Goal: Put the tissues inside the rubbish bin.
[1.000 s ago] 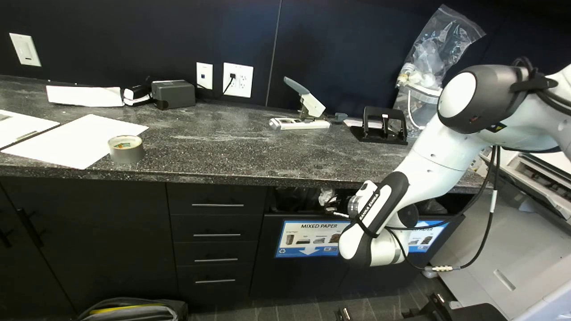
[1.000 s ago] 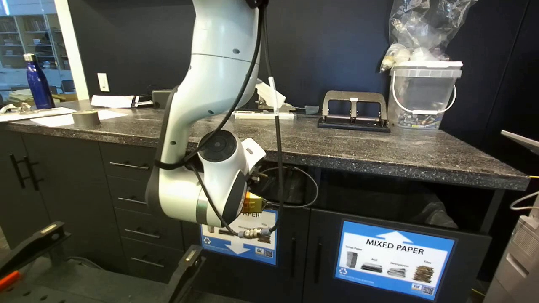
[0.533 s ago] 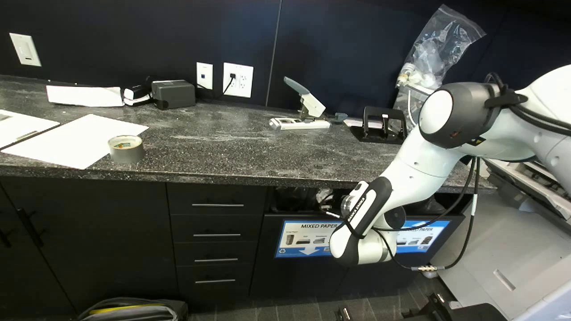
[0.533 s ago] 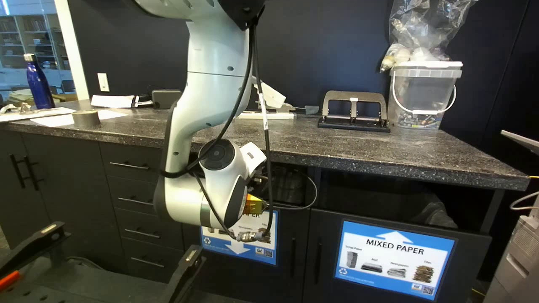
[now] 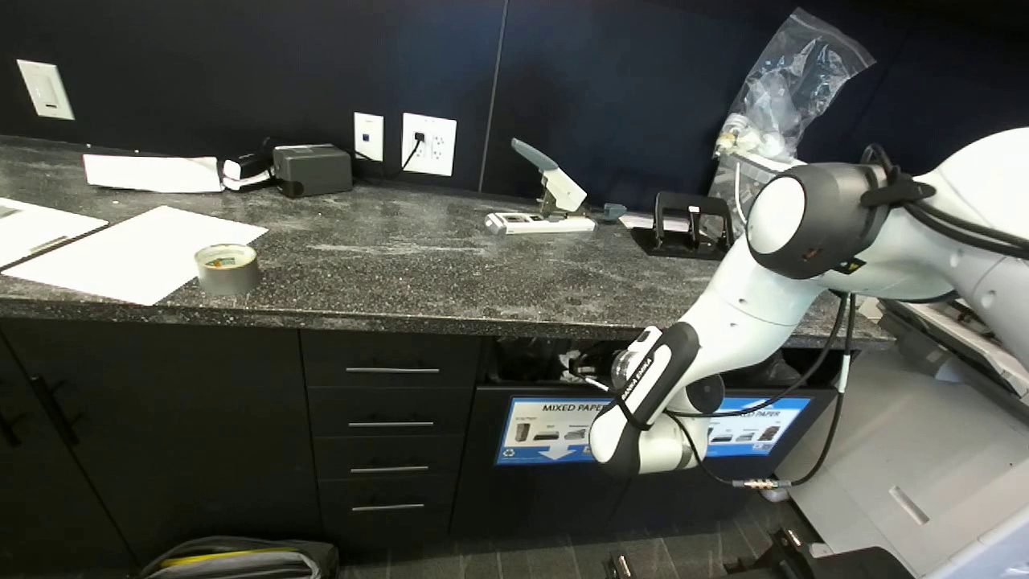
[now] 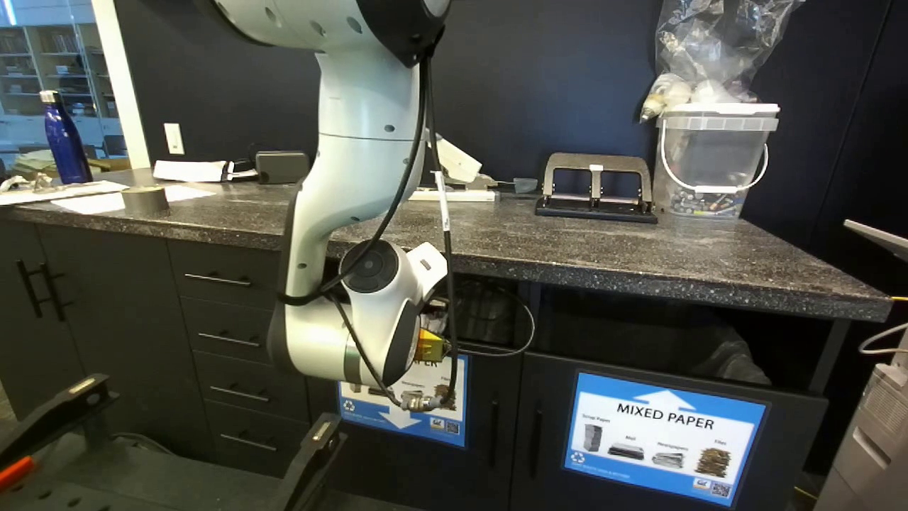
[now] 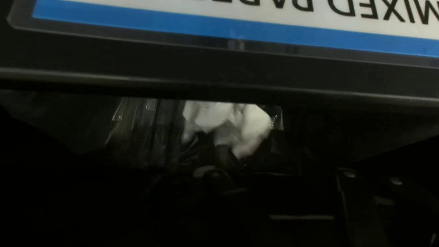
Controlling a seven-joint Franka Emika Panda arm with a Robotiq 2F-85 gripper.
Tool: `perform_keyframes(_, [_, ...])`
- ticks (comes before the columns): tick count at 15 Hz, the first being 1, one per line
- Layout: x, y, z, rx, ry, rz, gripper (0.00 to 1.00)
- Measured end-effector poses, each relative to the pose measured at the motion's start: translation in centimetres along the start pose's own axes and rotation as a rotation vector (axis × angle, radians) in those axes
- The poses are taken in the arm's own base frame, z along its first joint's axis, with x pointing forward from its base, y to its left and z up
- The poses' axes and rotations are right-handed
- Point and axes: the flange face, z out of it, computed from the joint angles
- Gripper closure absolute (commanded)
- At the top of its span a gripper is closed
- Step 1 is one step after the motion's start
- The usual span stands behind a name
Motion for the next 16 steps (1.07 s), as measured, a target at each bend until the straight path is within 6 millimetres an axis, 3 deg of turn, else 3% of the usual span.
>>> perform_keyframes(2, [0.2,0.1,0.2,-0.001,0.006,0.003,0.00])
perform_keyframes(10, [-0.6,-0.2,0.3,0.011,-0.118,0.023,0.00])
perform_keyframes(13, [-0.2,-0.8,-1.5,0.022,-0.169,0.024,0.00])
perform_keyframes(16, [1.0,-1.7,-4.8,0.028,-0.209,0.023,0.00])
